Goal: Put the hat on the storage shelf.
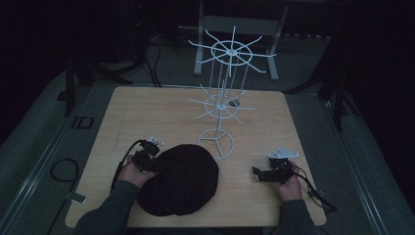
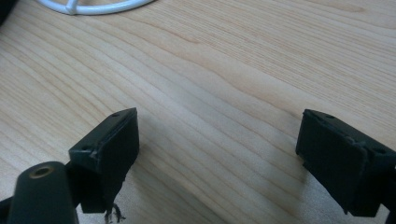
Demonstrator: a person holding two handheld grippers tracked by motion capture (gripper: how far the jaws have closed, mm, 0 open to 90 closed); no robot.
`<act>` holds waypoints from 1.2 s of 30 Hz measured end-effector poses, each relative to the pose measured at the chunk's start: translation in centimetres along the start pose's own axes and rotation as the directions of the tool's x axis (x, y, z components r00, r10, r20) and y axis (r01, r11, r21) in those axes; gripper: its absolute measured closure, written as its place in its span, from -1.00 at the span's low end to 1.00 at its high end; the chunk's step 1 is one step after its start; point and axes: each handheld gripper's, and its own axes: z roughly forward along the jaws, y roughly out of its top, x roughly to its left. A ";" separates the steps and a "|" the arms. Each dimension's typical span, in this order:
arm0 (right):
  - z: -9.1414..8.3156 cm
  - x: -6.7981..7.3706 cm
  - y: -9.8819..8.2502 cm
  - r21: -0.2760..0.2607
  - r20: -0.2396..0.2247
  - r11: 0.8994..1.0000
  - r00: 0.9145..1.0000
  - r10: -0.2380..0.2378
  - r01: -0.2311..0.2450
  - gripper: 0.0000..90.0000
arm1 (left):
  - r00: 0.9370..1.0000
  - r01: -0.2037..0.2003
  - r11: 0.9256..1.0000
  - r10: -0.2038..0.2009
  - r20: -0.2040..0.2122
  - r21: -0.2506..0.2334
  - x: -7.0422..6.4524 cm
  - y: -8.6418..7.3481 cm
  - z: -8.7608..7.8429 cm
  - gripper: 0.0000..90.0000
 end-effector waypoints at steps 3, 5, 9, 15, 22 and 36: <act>0.0 0.0 0.0 0.000 0.000 1.000 1.000 0.000 0.000 -0.71 | 1.000 -0.008 1.000 0.008 -0.016 0.005 -0.1 0.1 0.0 0.35; 0.0 0.0 0.0 0.000 0.000 1.000 1.000 0.000 0.000 -0.71 | 0.999 -0.012 1.000 0.013 -0.031 0.010 -0.2 0.2 0.0 0.43; 0.0 0.0 0.0 0.000 0.000 1.000 1.000 0.000 0.000 -0.71 | 0.998 -0.031 1.000 0.031 -0.052 0.003 -0.6 0.4 -0.2 0.61; 0.0 0.0 0.0 0.000 0.000 1.000 1.000 0.000 0.000 -0.71 | 1.000 0.005 0.999 -0.004 0.008 -0.039 0.1 0.1 -0.7 0.73; 0.0 0.0 0.0 0.000 0.000 1.000 1.000 0.000 0.000 -0.71 | 0.999 0.020 0.997 -0.016 0.050 -0.068 0.9 -0.2 -1.2 0.75; 0.0 0.0 0.0 0.000 0.000 1.000 1.000 -0.001 0.001 -0.71 | 0.998 0.027 0.988 -0.017 0.067 -0.153 1.9 -0.7 -3.9 0.75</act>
